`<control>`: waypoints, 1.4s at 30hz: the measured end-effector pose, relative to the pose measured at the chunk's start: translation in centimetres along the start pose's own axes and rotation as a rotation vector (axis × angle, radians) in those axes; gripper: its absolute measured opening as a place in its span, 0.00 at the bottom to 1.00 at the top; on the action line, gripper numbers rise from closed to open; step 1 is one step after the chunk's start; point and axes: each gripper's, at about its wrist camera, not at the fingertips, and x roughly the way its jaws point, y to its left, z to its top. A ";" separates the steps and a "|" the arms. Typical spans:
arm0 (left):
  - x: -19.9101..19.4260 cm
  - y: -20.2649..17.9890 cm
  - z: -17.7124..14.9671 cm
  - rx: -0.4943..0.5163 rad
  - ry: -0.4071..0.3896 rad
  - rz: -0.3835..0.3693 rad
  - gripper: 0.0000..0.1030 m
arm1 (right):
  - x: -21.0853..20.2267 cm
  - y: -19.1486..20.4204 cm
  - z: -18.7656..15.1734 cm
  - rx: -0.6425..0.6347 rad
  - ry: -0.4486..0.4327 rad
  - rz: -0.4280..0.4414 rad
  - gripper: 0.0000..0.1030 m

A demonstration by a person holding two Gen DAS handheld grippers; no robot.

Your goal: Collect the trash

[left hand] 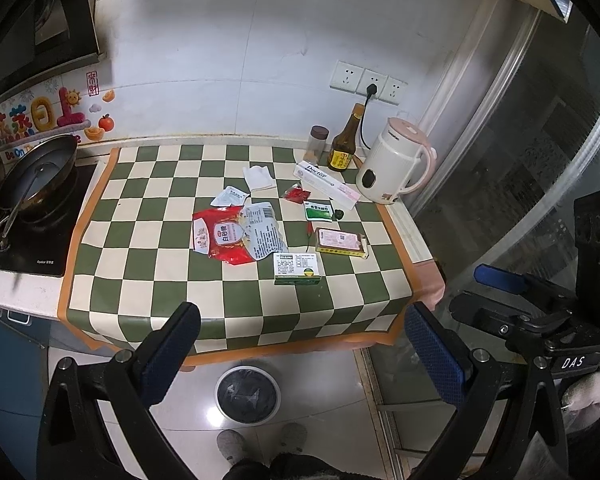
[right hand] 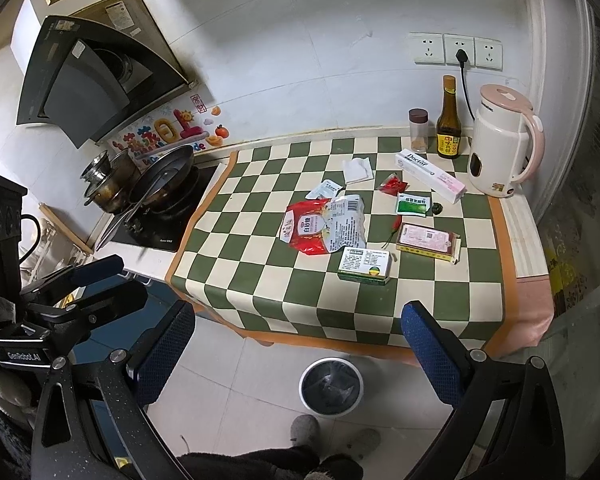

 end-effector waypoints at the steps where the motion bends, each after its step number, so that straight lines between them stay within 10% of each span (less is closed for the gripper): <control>1: -0.1 0.1 0.0 -0.001 0.000 0.001 1.00 | 0.0 0.0 0.0 0.000 0.000 -0.001 1.00; 42: 0.0 -0.5 -0.3 0.002 0.010 -0.001 1.00 | 0.3 0.7 -0.2 -0.003 0.004 -0.003 1.00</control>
